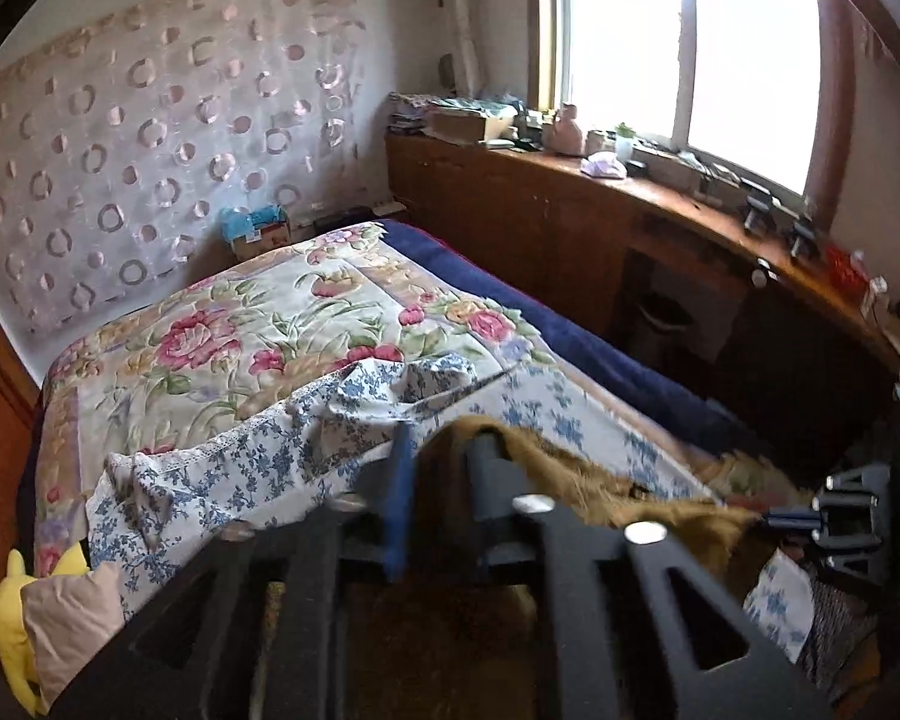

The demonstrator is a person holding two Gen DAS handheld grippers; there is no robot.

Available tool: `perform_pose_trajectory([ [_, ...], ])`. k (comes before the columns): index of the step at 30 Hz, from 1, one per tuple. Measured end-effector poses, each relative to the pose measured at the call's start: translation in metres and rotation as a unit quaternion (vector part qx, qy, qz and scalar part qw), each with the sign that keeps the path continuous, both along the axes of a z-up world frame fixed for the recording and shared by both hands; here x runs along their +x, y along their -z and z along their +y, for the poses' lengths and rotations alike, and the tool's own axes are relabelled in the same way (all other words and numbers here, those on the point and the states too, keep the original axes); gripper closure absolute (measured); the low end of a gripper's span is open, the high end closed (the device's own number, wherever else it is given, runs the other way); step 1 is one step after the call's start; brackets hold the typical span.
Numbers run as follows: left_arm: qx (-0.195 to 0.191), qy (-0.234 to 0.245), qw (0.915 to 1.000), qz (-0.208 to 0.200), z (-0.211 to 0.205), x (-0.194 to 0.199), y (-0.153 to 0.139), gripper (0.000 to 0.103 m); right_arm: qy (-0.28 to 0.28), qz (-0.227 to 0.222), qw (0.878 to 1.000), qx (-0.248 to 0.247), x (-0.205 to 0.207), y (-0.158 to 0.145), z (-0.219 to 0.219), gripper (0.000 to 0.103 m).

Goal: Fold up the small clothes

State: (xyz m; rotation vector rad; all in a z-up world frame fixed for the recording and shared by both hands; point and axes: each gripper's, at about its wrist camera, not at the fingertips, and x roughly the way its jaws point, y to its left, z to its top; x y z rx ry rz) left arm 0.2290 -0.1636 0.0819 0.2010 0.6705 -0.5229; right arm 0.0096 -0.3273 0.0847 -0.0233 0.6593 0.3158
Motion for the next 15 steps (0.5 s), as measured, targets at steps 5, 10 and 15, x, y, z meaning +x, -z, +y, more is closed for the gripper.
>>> perform_pose_trajectory([
  [5, 0.005, 0.006, 1.0000, -0.006, 0.019, -0.018, 0.006, 0.058, 0.001, -0.019, 1.000, -0.011, -0.001, -0.009, 0.030, 0.064],
  [10, -0.019, -0.003, 0.9998, -0.003, 0.049, -0.039, 0.017, 0.035, -0.036, -0.040, 0.998, 0.013, -0.019, -0.011, 0.062, 0.062],
  [15, -0.028, -0.031, 0.9991, -0.013, 0.079, -0.063, 0.032, 0.032, -0.079, -0.021, 0.996, 0.027, -0.022, 0.003, 0.110, 0.062],
])
